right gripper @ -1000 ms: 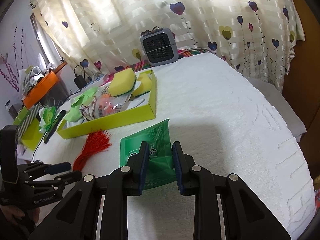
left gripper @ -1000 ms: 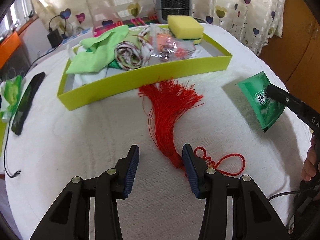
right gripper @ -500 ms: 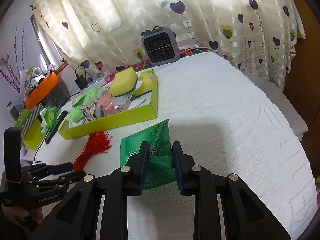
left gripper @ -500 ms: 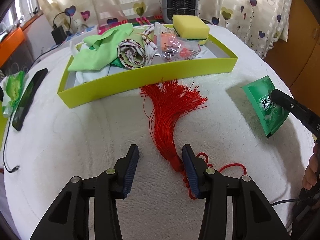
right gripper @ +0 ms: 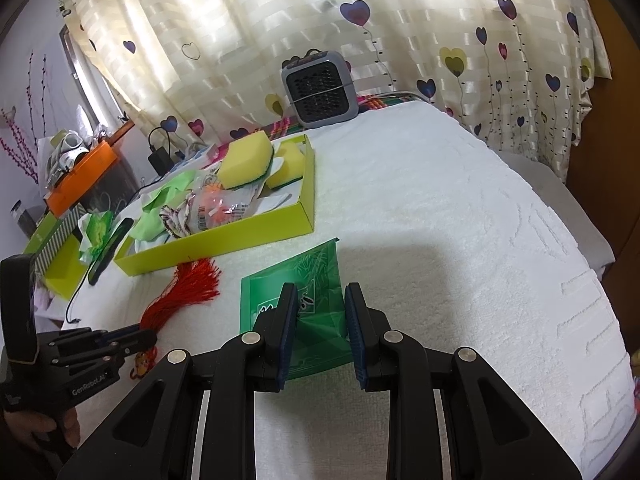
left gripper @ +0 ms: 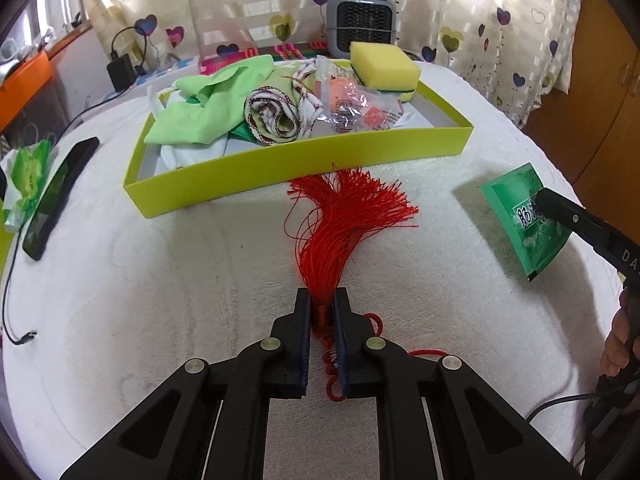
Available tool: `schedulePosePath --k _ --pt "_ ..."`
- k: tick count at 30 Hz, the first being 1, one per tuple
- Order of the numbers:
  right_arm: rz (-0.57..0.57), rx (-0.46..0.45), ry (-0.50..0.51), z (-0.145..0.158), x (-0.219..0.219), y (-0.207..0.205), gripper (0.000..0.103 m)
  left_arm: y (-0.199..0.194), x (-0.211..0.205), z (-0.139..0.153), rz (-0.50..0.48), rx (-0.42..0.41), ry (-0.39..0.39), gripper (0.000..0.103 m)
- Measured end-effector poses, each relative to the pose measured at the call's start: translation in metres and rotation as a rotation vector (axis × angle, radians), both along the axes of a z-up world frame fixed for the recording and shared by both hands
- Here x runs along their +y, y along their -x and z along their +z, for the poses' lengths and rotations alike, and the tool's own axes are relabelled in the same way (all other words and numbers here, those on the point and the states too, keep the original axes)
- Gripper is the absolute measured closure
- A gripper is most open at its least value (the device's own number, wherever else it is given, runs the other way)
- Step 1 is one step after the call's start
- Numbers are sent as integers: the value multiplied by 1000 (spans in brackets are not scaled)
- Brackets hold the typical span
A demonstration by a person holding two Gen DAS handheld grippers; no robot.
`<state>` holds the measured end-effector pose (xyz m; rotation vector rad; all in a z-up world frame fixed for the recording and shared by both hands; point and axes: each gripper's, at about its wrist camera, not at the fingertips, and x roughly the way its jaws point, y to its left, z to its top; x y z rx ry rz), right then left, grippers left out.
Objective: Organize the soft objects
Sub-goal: 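Grasp the green tea packet with the right tool while the left tool grasps the red tassel, then lift and carry the tassel with the left tool while the right tool carries the packet to the box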
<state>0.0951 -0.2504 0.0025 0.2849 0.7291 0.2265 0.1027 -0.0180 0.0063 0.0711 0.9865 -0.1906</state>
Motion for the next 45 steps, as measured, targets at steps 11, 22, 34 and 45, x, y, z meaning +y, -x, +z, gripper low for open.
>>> schedulePosePath --k 11,22,34,45 --pt "17 10 -8 0 9 7 78 7 5 8 -20 -33 58 93" --pt "31 0 -6 7 23 14 78 14 16 20 -22 -81 99 93" --pt "42 -39 -1 24 38 16 78 16 32 43 -9 -154 131 93" --pt "55 -73 3 38 49 15 78 16 44 60 -8 -200 137 93"
